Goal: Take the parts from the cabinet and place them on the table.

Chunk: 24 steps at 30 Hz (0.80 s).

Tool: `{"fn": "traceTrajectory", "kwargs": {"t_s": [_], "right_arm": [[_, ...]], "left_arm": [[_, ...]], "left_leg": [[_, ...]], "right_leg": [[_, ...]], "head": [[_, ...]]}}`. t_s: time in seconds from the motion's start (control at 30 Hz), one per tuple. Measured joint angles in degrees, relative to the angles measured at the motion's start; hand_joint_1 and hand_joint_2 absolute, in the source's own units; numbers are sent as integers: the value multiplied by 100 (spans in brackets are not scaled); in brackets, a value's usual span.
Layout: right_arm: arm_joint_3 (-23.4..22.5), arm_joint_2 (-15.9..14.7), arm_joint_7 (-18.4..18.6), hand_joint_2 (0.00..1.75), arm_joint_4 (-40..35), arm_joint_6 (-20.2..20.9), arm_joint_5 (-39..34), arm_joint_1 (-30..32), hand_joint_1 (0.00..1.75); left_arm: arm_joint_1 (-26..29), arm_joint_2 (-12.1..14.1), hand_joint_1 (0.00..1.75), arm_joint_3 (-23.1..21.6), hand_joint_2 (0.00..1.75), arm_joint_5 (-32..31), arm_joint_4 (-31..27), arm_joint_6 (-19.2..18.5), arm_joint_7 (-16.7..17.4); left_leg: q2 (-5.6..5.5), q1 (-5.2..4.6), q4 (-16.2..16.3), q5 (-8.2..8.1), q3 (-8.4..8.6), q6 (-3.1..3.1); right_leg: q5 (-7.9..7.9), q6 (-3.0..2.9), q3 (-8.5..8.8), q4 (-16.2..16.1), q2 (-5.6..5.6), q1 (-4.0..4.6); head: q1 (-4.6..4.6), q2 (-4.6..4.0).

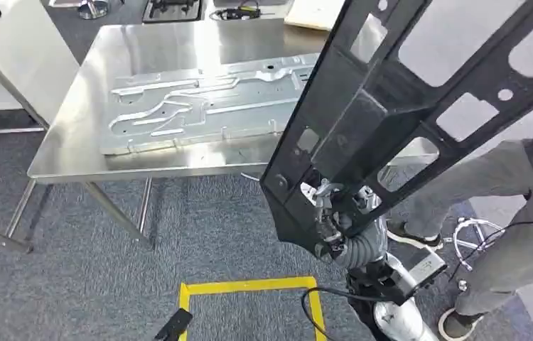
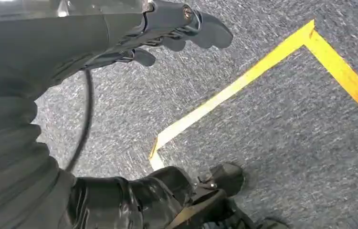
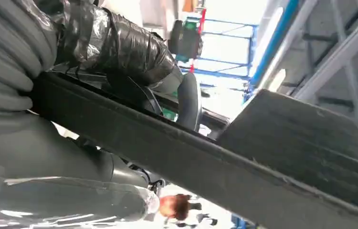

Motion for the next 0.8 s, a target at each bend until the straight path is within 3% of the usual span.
{"fn": "traceTrajectory", "kwargs": {"t_s": [0.1,0.13,0.2,0.23,0.27,0.3,0.33,0.4,0.43,0.5,0.57,0.63,0.73,0.77,0.8], "right_arm": [[0,0,0,175,-6,11,-2,-1,175],[0,0,0,175,-6,13,-9,-7,175],[0,0,0,175,-6,35,-20,-7,175],[0,0,2,175,-2,48,-22,-7,175],[0,0,7,175,5,66,-24,-6,175],[0,0,7,175,11,77,-24,-5,175],[0,0,7,175,9,90,-24,-5,175],[0,0,7,175,9,96,-26,-7,175],[0,0,7,175,16,96,-41,-9,175],[0,0,13,175,13,116,-92,-18,175],[0,0,-13,175,26,206,-223,-6,175],[-2,0,-87,175,40,298,-343,-14,175],[-4,0,-170,175,66,407,-444,11,175],[-4,0,-177,175,92,426,-457,22,175],[-4,0,-190,175,118,452,-466,33,175]], "left_arm": [[-5,2,0,0,175,0,0,0,7],[-16,2,0,0,175,-2,0,2,15],[-16,-2,0,0,175,-4,0,18,46],[-5,-4,0,0,175,-7,0,30,65],[10,-2,0,0,175,-9,0,37,85],[21,-2,0,0,175,-9,0,48,94],[22,-2,0,0,175,-11,0,55,105],[14,-2,0,0,175,-11,0,74,114],[4,26,0,0,175,-11,0,83,127],[-12,26,0,2,175,2,0,101,131],[14,24,0,2,175,77,0,133,98],[57,9,0,35,175,188,0,166,11],[140,15,0,123,175,308,0,192,-107],[171,15,0,142,175,339,0,199,-133],[211,13,0,151,175,352,0,199,-153]], "left_leg": [[9,30,73,-105,23,-82],[4,31,339,-235,-105,-87],[2,25,1261,-596,-626,-94],[2,25,1677,-697,-890,-86],[1,23,1846,-656,-1046,-72],[-2,14,1734,-480,-1050,-38],[-8,-7,1377,-199,-930,14],[-37,-86,366,382,-504,172],[-46,-109,225,288,-408,268],[-46,-163,47,243,-342,284],[-60,-146,-107,248,-245,342],[-43,-103,-196,268,-57,345],[-32,-103,-191,196,12,364],[-32,-99,-185,162,38,356],[-35,-83,-173,122,77,337]], "right_leg": [[-20,-137,58,-36,27,-11],[-36,-163,82,-41,27,-10],[-71,-215,105,-41,30,16],[-94,-241,118,-41,38,41],[-113,-248,139,-41,65,63],[-133,-250,169,-41,86,82],[-158,-252,214,-41,105,106],[-219,-250,325,-50,126,134],[-244,-229,340,-59,124,134],[-247,-145,335,-116,140,89],[-139,-93,392,-28,131,104],[-298,-68,287,227,77,95],[-767,49,-394,1342,75,53],[-778,86,-561,1522,71,32],[-633,120,-607,1453,62,10]], "head": [[0,2],[-15,0],[-13,0],[-11,0],[-13,2],[-11,0],[-15,0],[-13,0],[15,0],[11,0],[20,0],[42,0],[48,0],[48,0],[48,0]]}}
